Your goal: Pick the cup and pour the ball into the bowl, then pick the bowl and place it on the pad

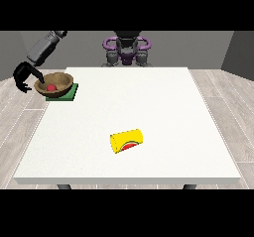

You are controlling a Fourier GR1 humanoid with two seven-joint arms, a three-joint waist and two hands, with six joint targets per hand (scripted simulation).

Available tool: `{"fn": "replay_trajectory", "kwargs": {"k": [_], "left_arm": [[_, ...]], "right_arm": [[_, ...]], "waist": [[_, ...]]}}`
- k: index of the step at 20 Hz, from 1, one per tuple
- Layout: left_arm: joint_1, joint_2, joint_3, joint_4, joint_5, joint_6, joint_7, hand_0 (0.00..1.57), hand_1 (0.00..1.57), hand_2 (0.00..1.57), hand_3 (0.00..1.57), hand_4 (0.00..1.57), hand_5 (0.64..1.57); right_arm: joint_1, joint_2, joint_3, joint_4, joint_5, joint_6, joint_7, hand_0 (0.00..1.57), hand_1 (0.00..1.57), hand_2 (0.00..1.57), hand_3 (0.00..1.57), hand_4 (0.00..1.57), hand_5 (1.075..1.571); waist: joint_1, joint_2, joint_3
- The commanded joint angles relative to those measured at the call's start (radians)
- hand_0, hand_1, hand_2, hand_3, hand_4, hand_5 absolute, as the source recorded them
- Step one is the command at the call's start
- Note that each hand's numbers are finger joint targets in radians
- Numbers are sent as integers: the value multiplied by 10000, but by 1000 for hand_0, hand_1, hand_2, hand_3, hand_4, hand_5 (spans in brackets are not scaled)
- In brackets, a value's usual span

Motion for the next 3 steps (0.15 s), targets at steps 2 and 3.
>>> {"fn": "replay_trajectory", "kwargs": {"k": [2, 3], "left_arm": [[-49, 200, -3, 625, -165, -25, -231, 0, 0, 0, 0, 0, 1515], [-50, 148, -198, 625, -134, -157, -3, 0, 0, 0, 0, 0, 1515]], "right_arm": [[-803, -616, -74, -251, -264, 557, 1001, 200, 200, 300, 446, 0, 1476], [-955, -702, -74, -231, -282, 476, 1382, 134, 134, 280, 375, 0, 1467]], "waist": [[-226, -247, -15], [-240, -539, -15]]}}
